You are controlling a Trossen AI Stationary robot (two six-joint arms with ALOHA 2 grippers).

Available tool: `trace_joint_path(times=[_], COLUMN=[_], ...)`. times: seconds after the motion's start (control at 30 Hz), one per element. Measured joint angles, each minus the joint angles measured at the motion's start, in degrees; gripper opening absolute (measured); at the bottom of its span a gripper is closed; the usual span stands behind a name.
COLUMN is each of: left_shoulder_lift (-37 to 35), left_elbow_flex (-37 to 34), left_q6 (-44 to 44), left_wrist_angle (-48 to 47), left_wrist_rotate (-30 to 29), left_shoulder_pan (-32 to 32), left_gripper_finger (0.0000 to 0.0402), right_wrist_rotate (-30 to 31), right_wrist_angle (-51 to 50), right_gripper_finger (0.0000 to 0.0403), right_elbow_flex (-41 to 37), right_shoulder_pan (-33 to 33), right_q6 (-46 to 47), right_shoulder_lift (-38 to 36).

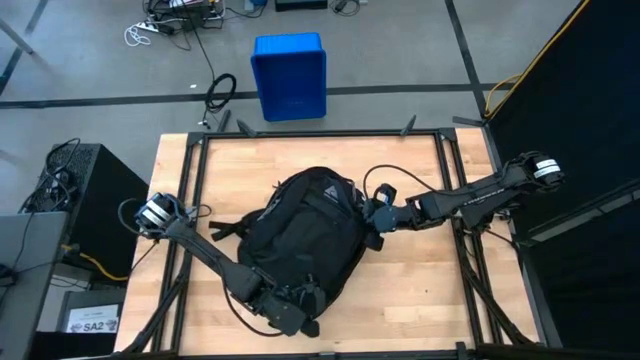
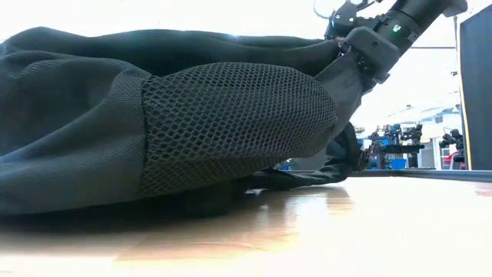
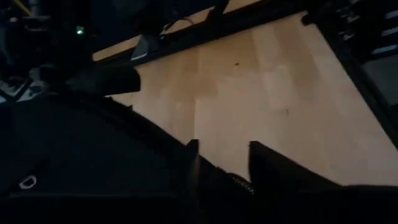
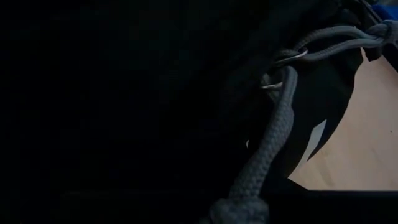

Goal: Unpack backpack
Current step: Open the black backpack

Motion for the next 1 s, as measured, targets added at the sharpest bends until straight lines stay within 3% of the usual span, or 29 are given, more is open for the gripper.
trace_joint_path(times=[0.23, 0.43, 0.6, 0.77, 1.0], left_shoulder_lift=[1.01, 5.65, 7.93, 7.48, 7.41], left_elbow_flex=[0.00, 0.02, 0.15, 0.15, 0.04], left_q6=[-6.91, -14.80, -25.16, -38.14, -44.22], left_wrist_angle=[-4.72, -9.81, -22.08, -39.03, -51.34], left_wrist_rotate=[-3.56, -3.18, -5.55, -8.26, -11.30], left_shoulder_pan=[0.84, 1.58, 2.14, 2.06, 2.72], left_gripper_finger=[0.0254, 0.0294, 0.0277, 0.0215, 0.0150], right_wrist_rotate=[-0.09, -0.11, -2.07, -6.95, -11.21], right_wrist_angle=[0.38, 0.58, 0.68, 0.09, -0.64], right_gripper_finger=[0.0000, 0.0000, 0.0000, 0.0000, 0.0000], right_elbow_flex=[0.00, 0.00, 0.00, 0.00, -0.02], right_shoulder_pan=[-0.31, -0.36, -0.27, 2.32, 9.84], right_q6=[-0.58, -0.63, -0.98, -0.82, 1.79], right_shoulder_lift=[0.00, 0.00, 0.00, 0.00, 0.00])
